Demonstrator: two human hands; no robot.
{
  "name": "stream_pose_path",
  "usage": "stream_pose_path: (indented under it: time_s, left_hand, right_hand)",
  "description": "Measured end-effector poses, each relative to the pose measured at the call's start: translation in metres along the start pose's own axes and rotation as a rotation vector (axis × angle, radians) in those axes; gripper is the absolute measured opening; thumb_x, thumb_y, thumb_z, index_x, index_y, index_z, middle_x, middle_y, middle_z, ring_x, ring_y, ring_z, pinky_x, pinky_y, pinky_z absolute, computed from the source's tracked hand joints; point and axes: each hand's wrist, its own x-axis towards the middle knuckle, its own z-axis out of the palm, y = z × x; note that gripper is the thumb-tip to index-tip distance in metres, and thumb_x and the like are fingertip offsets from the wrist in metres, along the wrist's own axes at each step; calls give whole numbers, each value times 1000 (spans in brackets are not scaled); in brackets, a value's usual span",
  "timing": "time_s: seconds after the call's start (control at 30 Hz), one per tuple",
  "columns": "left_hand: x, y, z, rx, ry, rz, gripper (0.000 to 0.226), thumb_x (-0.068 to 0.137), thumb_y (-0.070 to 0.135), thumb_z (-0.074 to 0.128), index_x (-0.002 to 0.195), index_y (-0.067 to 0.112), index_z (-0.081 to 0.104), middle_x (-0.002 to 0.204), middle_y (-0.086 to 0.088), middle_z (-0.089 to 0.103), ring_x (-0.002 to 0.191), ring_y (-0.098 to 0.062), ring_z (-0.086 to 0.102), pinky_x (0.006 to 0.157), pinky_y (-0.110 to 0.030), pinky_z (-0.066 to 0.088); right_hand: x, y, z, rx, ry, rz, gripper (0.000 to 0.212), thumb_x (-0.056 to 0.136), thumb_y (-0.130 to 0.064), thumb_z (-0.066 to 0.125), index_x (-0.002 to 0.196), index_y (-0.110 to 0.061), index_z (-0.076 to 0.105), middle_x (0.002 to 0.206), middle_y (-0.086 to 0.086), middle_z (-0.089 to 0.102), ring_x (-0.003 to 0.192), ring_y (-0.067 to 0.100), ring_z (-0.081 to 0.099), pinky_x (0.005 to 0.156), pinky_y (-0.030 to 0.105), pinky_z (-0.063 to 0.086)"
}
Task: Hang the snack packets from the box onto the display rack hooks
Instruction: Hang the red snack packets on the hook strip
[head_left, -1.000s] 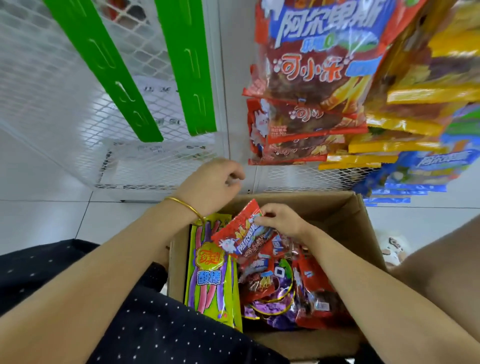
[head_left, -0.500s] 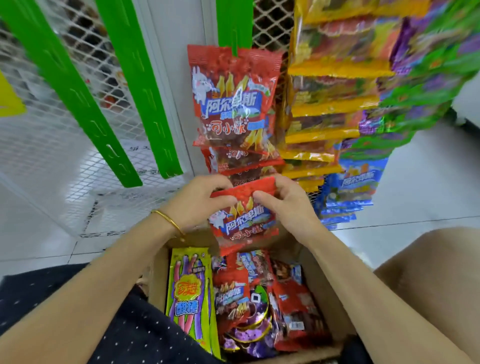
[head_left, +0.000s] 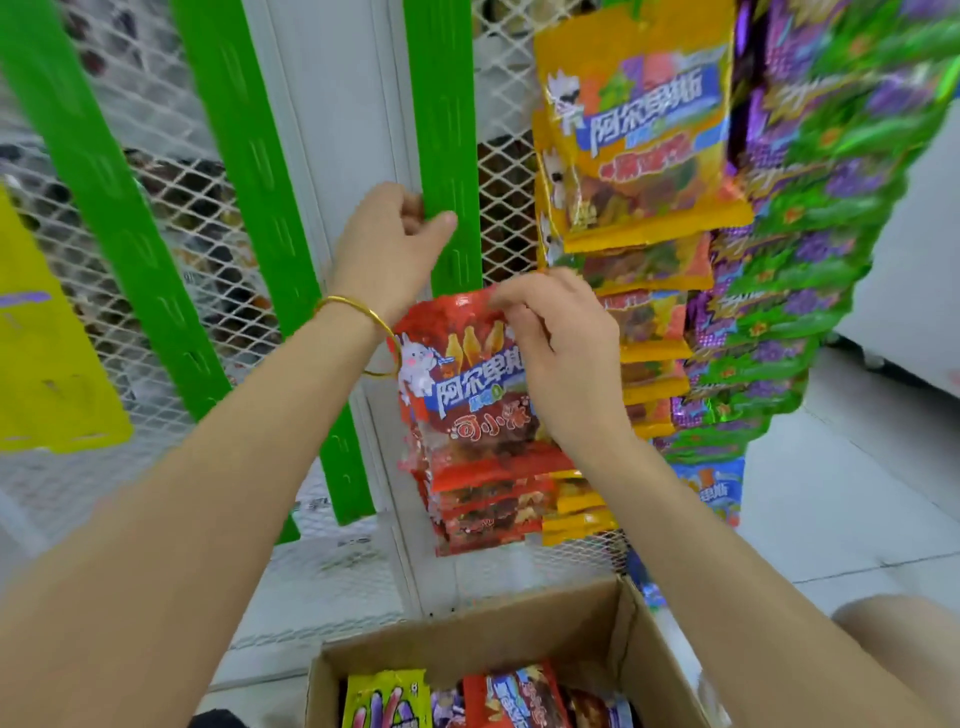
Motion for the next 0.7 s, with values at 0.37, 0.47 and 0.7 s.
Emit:
stream_pose_path:
  time_s: [0.37, 0.47, 0.7]
  left_hand:
    - [5, 17, -9, 71, -51, -69, 45, 87, 36, 60, 53, 16, 40, 48, 1, 44, 45, -7, 40, 36, -12, 28]
    - [1, 18, -9, 34, -65, -101, 44, 87, 38, 60, 53, 16, 43, 46, 5, 49, 43, -4, 46, 40, -14, 33]
    - [-2, 17, -11, 36, -102, -126, 47, 88, 44, 57, 56, 15, 39, 56, -5, 44, 53, -17, 45, 51, -27, 34]
  right_hand:
    - [43, 1, 39, -92, 129, 6, 27, 83, -1, 46, 101, -3, 66, 97, 14, 56, 84, 23, 57, 73, 30, 46]
    - [39, 3, 41, -136, 129, -6, 26, 84, 0, 47, 102, -3, 65, 98, 14, 55, 82, 25, 58, 69, 39, 50]
    - [28, 7, 40, -187, 91, -19, 29, 85, -4, 43, 104, -2, 64, 98, 14, 57, 77, 27, 58, 63, 42, 51]
